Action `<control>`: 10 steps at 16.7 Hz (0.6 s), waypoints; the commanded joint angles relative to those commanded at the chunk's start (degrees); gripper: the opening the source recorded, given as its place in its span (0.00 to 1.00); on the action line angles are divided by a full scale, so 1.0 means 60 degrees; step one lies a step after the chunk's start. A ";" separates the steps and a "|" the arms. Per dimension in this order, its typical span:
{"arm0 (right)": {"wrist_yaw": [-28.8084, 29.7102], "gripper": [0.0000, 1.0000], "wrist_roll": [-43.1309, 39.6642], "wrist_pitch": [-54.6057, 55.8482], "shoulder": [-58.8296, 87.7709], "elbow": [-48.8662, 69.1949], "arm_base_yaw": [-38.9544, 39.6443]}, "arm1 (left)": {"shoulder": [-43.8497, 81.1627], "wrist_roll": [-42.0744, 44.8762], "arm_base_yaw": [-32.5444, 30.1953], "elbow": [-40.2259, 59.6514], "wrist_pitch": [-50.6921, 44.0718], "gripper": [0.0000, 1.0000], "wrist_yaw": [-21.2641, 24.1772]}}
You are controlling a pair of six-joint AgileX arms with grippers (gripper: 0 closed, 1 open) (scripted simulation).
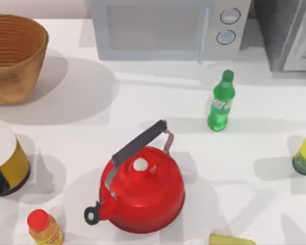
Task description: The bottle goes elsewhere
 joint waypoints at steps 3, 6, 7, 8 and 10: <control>-0.0035 1.00 -0.0012 0.0091 0.0106 0.0044 -0.0003 | 0.0000 0.0000 0.0000 0.0000 0.0000 1.00 0.0000; -0.0367 1.00 -0.0121 0.0794 0.1019 0.0362 0.0016 | 0.0000 0.0000 0.0000 0.0000 0.0000 1.00 0.0000; -0.0553 1.00 -0.0180 0.1140 0.1526 0.0513 0.0043 | 0.0000 0.0000 0.0000 0.0000 0.0000 1.00 0.0000; -0.0773 1.00 -0.0248 0.1526 0.2133 0.0679 0.0084 | 0.0000 0.0000 0.0000 0.0000 0.0000 1.00 0.0000; -0.1297 1.00 -0.0411 0.2392 0.3607 0.1049 0.0202 | 0.0000 0.0000 0.0000 0.0000 0.0000 1.00 0.0000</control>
